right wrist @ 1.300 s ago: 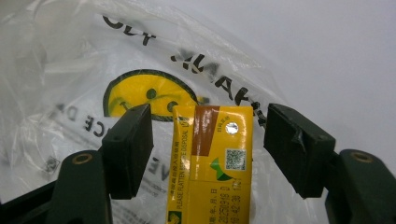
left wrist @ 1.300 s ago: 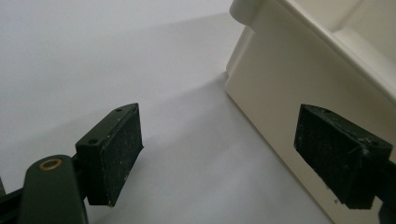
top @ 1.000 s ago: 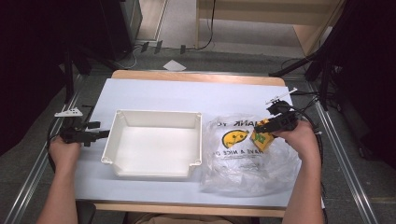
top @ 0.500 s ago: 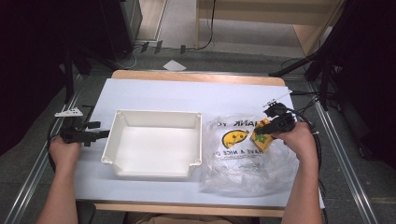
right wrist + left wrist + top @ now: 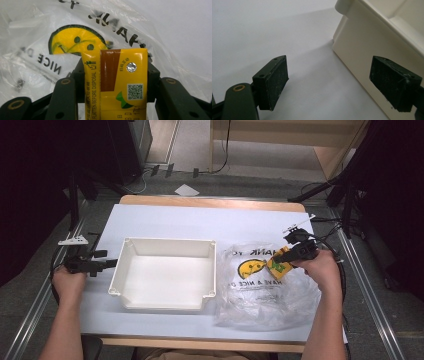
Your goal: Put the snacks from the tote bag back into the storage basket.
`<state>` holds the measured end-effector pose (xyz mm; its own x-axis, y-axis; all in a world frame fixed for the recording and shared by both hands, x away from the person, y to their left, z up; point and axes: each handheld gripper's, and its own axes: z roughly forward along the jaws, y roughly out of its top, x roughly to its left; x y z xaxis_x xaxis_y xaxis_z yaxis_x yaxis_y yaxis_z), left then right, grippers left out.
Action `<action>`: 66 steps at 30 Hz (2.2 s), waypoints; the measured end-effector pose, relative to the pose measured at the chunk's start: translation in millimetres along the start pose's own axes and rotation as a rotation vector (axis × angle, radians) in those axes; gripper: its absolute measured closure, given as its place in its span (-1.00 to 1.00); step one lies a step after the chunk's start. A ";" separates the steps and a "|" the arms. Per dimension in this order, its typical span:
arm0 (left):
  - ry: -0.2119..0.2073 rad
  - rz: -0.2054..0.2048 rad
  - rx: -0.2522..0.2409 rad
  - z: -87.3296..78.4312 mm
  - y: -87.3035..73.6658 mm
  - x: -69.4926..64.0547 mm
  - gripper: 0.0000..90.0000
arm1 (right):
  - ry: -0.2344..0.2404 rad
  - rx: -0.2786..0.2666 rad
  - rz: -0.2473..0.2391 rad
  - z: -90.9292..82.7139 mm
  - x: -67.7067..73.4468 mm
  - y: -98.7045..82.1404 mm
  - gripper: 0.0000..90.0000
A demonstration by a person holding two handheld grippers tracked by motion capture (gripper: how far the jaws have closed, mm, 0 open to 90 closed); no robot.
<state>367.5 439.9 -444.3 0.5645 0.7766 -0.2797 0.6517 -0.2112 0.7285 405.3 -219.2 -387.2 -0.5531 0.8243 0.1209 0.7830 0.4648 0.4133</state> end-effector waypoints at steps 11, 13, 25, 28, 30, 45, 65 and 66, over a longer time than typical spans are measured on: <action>-0.001 0.000 -0.001 -0.1 -0.1 0.2 -0.64 | 0.020 -0.035 -0.016 -13.5 8.3 5.3 0.21; -0.001 0.000 0.000 0.0 0.0 0.1 -0.64 | 0.020 -0.044 -0.029 -17.0 11.5 6.7 0.21; -0.001 0.000 -0.002 -0.2 -0.1 0.2 -0.64 | 0.019 -0.061 -0.099 -30.2 32.1 16.5 0.21; -0.001 0.000 -0.001 -0.1 0.0 0.2 -0.64 | 0.023 -0.061 -0.109 -30.0 34.7 18.4 0.21; -0.001 0.000 -0.001 -0.1 0.0 0.1 -0.64 | 0.027 -0.060 -0.110 -29.8 36.7 19.5 0.21; -0.001 -0.002 -0.002 -1.0 -0.4 0.4 -0.64 | 0.049 -0.065 -0.159 -30.1 52.7 28.8 0.21; 0.004 -0.003 -0.002 -1.5 -1.0 0.6 -0.64 | 0.080 -0.064 -0.209 -23.5 76.7 42.5 0.21; 0.004 -0.003 -0.002 -1.6 -1.1 0.6 -0.64 | 0.081 -0.064 -0.215 -23.3 77.6 43.0 0.21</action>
<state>366.4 441.6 -444.3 0.5608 0.7793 -0.2795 0.6523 -0.2080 0.7288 389.5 -142.8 -339.0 -0.7284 0.6785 0.0949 0.6264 0.6035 0.4933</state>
